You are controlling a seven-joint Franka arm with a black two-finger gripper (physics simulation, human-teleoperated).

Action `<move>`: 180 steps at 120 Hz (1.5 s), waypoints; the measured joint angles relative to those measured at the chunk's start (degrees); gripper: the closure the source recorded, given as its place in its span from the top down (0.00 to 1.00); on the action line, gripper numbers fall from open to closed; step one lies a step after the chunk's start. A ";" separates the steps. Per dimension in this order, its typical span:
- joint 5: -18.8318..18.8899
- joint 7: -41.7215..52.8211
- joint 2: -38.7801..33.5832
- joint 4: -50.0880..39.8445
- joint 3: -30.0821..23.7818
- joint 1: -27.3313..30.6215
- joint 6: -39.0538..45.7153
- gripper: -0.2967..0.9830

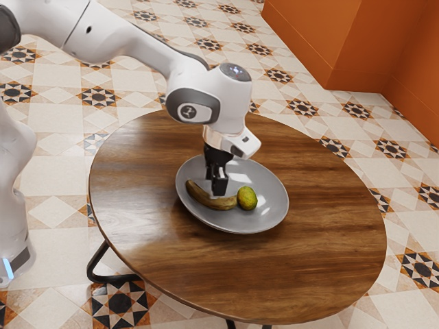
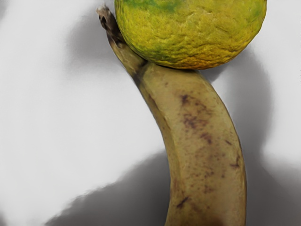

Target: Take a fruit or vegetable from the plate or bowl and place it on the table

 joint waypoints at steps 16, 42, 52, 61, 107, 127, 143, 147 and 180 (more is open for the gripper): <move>-0.12 0.70 0.96 -0.06 0.00 -0.07 0.91 0.62; -0.20 1.52 2.41 -0.07 -0.01 -0.09 2.63 0.61; -0.31 1.75 2.85 -0.07 0.00 -0.06 3.32 0.61; -0.44 1.95 3.13 -0.13 0.00 -0.04 3.86 0.61; -0.64 2.62 4.36 -0.16 0.01 0.01 5.62 0.53; -0.78 2.74 4.89 -0.16 0.06 0.00 6.00 0.50; -0.92 2.80 5.03 -0.13 0.09 0.01 6.18 0.47; -0.95 2.81 5.04 -0.12 0.13 -0.01 6.23 0.46; -0.94 2.72 4.96 -0.15 0.18 0.01 6.68 0.42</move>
